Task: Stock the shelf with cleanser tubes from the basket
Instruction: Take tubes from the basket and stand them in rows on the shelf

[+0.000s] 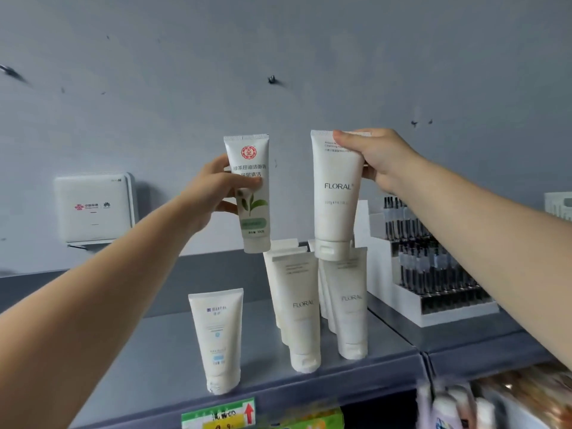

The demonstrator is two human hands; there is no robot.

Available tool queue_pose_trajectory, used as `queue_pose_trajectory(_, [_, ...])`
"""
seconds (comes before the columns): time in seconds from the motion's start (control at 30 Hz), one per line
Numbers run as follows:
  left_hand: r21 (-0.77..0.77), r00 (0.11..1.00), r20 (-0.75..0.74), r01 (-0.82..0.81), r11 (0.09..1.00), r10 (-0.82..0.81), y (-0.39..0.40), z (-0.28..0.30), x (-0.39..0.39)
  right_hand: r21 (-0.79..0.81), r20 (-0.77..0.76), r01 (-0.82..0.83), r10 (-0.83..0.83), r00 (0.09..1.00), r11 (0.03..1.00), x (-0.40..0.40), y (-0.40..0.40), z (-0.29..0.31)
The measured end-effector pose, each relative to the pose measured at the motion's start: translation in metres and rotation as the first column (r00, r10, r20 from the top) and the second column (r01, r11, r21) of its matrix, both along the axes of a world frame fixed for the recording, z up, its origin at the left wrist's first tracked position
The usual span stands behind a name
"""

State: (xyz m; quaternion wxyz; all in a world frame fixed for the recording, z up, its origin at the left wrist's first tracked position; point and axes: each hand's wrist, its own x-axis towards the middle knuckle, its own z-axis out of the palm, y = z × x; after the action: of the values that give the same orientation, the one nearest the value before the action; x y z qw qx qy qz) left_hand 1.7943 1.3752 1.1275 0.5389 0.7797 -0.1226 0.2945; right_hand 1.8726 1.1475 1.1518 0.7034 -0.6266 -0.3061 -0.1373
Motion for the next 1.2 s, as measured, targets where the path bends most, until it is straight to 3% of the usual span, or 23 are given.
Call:
queue_pose_trajectory(0.33, [0.02,1.0,-0.013,-0.012,1.0,0.012,0.06,0.007,0.057,0.155,-0.017,0.037,-0.035,0.999,0.987,0.063,0.049,0.017])
queue_pose_trajectory(0.63, [0.037,0.994,-0.067,-0.081,0.996,0.083,0.085,0.001,0.1,0.122,-0.015,0.065,-0.063,0.998,0.99,0.133,0.06,0.024])
queue_pose_trajectory(0.97, [0.091,0.978,-0.156,-0.122,0.988,0.135,0.096,-0.009,0.135,-0.216,-0.108,0.023,-0.047,0.993,0.976,0.209,0.07,-0.02])
queue_pose_trajectory(1.1, [0.092,0.973,-0.185,-0.125,0.988,0.14,0.097,-0.015,0.143,-0.379,-0.096,0.023,-0.064,0.993,0.925,0.224,0.07,-0.042])
queue_pose_trajectory(1.2, [0.087,0.968,-0.204,-0.13,0.988,0.145,0.096,-0.019,0.145,-0.555,-0.086,-0.013,-0.041,0.995,0.832,0.227,0.069,-0.054])
